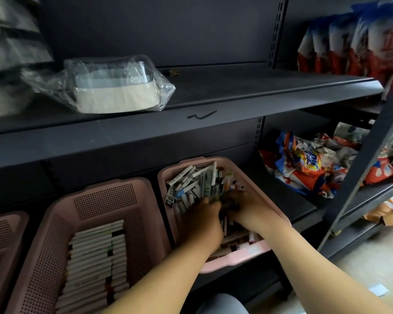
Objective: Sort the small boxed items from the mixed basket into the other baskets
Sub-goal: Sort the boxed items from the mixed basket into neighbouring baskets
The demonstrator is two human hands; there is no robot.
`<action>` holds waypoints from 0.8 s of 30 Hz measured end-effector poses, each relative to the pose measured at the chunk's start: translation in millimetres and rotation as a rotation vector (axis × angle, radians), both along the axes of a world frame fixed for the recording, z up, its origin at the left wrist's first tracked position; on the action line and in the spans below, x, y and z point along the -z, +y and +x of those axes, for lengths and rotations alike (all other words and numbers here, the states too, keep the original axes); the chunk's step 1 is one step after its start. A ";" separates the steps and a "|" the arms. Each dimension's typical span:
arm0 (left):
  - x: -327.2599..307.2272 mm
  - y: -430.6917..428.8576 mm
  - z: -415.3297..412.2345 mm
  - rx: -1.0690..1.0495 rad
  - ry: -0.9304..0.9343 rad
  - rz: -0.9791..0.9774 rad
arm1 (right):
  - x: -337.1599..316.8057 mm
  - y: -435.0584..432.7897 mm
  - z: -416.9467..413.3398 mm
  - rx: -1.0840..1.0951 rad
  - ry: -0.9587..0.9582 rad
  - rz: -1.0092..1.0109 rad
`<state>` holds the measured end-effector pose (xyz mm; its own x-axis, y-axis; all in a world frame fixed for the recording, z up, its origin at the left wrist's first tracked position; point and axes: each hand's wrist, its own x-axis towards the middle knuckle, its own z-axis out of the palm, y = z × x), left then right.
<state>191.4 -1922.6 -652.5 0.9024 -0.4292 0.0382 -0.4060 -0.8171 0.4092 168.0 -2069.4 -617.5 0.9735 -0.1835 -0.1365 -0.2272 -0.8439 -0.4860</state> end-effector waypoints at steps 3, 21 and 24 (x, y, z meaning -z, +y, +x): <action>-0.6 0.4 -0.2 0.011 0.009 -0.092 | -0.4 -0.9 -0.5 -0.023 -0.003 0.063; -3.6 7.8 13.7 -0.195 0.012 -0.527 | 9.3 -24.7 9.6 0.401 -0.257 0.403; -3.4 7.5 14.8 -0.192 -0.008 -0.520 | 10.1 -24.7 8.7 0.413 -0.281 0.435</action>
<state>206.2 -1915.1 -649.2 0.9613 -0.1802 0.2082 -0.2745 -0.5680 0.7759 176.7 -2094.1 -627.6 0.8444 -0.5346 -0.0338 -0.3050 -0.4280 -0.8508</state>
